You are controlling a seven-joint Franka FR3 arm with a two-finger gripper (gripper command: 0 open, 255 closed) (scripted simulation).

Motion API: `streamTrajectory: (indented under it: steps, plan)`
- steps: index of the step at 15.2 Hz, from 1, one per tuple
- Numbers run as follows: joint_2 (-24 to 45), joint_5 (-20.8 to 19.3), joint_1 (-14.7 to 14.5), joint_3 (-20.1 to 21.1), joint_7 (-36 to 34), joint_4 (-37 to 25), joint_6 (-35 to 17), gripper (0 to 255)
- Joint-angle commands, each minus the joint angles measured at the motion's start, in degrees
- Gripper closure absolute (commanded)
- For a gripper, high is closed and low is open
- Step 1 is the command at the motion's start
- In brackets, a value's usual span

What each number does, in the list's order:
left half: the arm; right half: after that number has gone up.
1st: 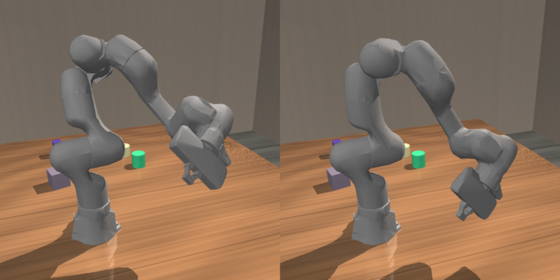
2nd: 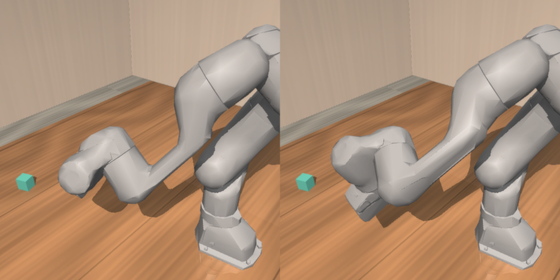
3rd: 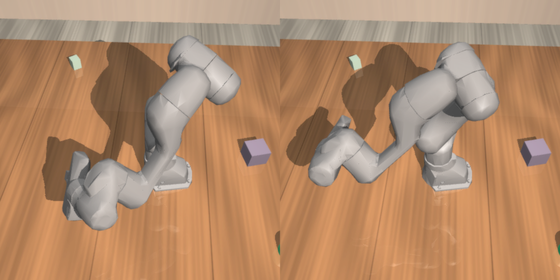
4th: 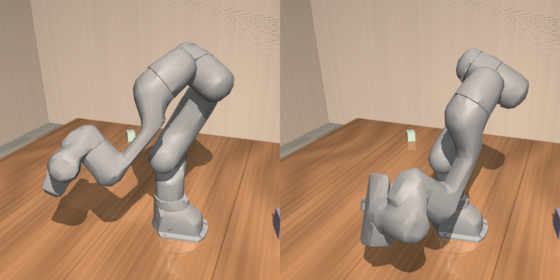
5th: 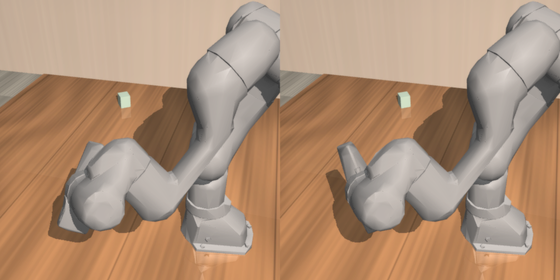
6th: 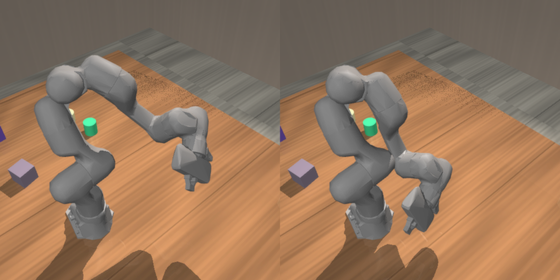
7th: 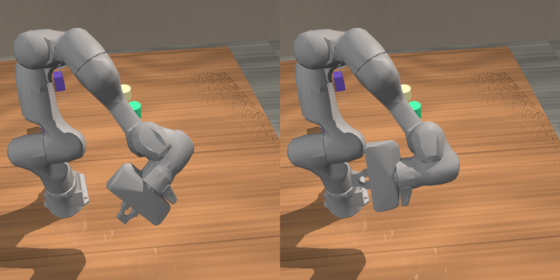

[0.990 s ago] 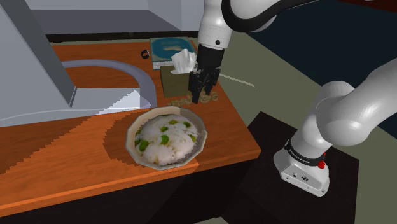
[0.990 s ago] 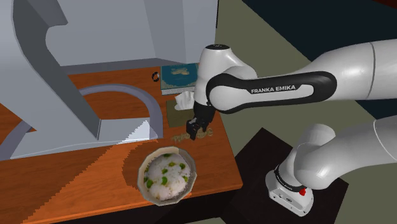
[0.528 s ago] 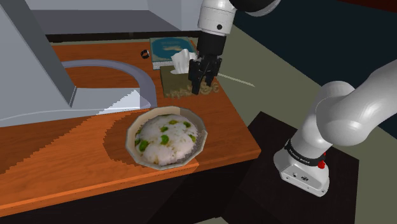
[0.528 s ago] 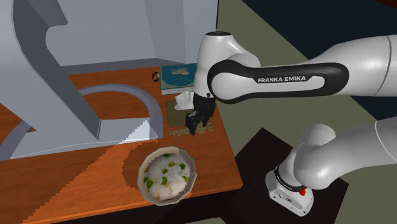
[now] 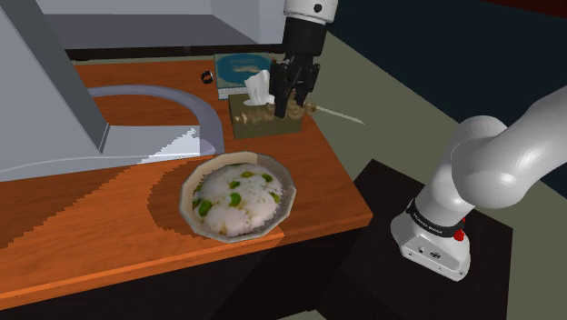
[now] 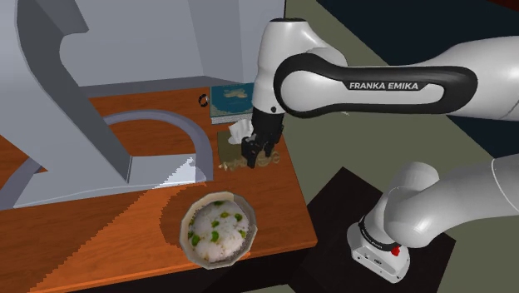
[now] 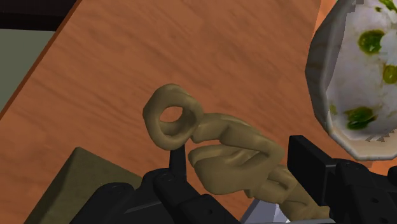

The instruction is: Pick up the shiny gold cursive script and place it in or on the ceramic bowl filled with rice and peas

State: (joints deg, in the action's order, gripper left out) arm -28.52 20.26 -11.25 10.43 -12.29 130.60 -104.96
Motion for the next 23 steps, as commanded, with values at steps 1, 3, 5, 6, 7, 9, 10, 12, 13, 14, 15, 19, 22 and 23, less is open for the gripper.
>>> streamTrajectory:
  steps: [1, 3, 5, 6, 7, 9, 10, 12, 13, 14, 15, 19, 22, 23]
  plan:
    - [-0.01, -0.21, 0.08, -0.19, -0.29, -1.4, 1.41, 255]
    - [0.04, -0.4, 0.13, -0.34, -0.66, -2.95, 2.87, 255]
    - [0.14, -0.58, 0.18, -0.48, -1.02, -4.54, 4.33, 255]
    - [0.21, -0.66, 0.2, -0.55, -1.21, -5.35, 5.05, 255]
    - [0.29, -0.75, 0.23, -0.62, -1.39, -6.18, 5.77, 255]
    - [0.49, -0.91, 0.27, -0.75, -1.76, -7.86, 7.21, 255]
    - [0.61, -0.98, 0.29, -0.82, -1.95, -8.71, 7.93, 255]
    - [0.79, -1.09, 0.31, -0.9, -2.2, -9.91, 8.92, 255]
    - [0.78, -0.66, -0.15, 0.18, -3.56, -9.98, 8.56, 255]
    - [0.84, -0.24, -0.61, 1.27, -4.93, -10.12, 8.2, 255]
    - [0.97, 0.15, -1.05, 2.37, -6.3, -10.32, 7.83, 255]
    - [2.12, 1.44, -2.71, 6.86, -11.85, -11.74, 6.26, 255]
    - [3.67, 2.0, -3.8, 10.33, -16.13, -13.47, 5.0, 255]
    - [4.32, 2.09, -4.13, 11.51, -17.58, -14.17, 4.57, 255]
